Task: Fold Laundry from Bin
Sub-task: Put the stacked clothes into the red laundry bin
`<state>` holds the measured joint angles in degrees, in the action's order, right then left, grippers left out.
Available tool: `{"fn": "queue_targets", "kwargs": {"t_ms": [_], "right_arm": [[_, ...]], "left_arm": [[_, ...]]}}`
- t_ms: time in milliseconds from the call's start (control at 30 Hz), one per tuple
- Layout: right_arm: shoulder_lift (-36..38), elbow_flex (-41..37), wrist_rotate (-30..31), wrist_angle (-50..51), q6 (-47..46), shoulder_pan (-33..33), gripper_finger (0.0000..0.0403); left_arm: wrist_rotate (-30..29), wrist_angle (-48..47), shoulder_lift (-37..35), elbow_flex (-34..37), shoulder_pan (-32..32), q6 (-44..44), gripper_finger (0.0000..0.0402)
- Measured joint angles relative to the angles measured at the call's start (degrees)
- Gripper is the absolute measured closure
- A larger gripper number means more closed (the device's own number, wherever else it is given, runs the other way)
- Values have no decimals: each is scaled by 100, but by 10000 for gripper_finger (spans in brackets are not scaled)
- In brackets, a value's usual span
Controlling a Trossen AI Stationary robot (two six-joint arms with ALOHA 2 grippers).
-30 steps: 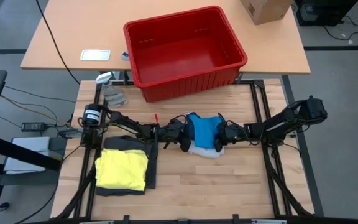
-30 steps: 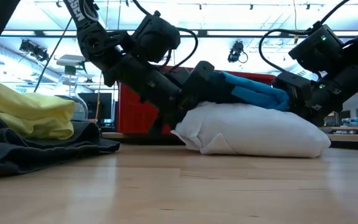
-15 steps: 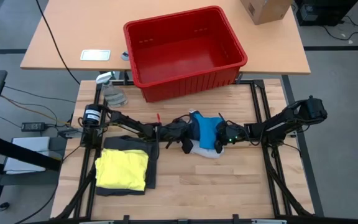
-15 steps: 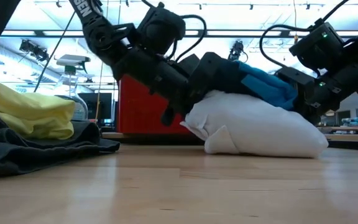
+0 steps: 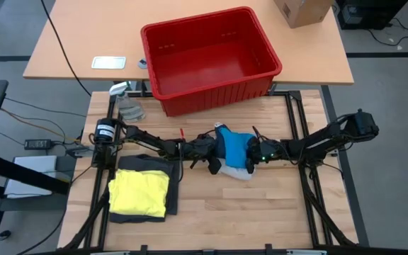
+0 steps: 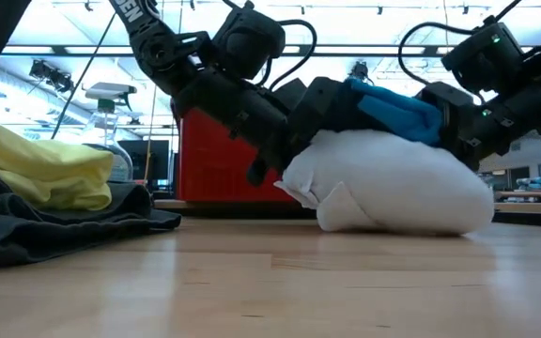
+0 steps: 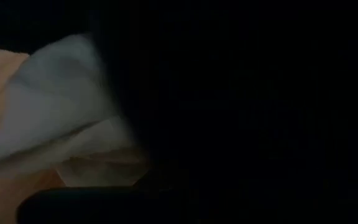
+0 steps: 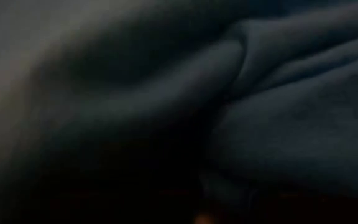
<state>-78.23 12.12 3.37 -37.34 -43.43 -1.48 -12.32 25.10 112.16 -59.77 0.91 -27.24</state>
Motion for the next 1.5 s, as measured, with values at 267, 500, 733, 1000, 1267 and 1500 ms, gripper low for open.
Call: {"fn": "queue_targets", "kwargs": {"t_ms": [267,500,733,1000,1267,1500], "right_arm": [[504,0,134,22,75,5,376],[975,0,228,313,135,15,376],[1757,523,738,1750,341,17,376],[2486,2124,1391,4117,1176,302,377],[2418,3498,1270,4446,2260,1337,377],[1040,4773,520,4428,3117,2727,377]], "left_arm": [[-7,-191,-107,-121,-2,82,370],[-209,-980,-163,-727,-65,745,370],[-260,-1657,-164,-1534,-260,1359,370],[-464,-2533,-551,-2624,-532,1956,370],[-443,-2443,-899,-3241,-1176,2479,370],[-480,-2575,-885,-3674,-1968,3214,370]]}}
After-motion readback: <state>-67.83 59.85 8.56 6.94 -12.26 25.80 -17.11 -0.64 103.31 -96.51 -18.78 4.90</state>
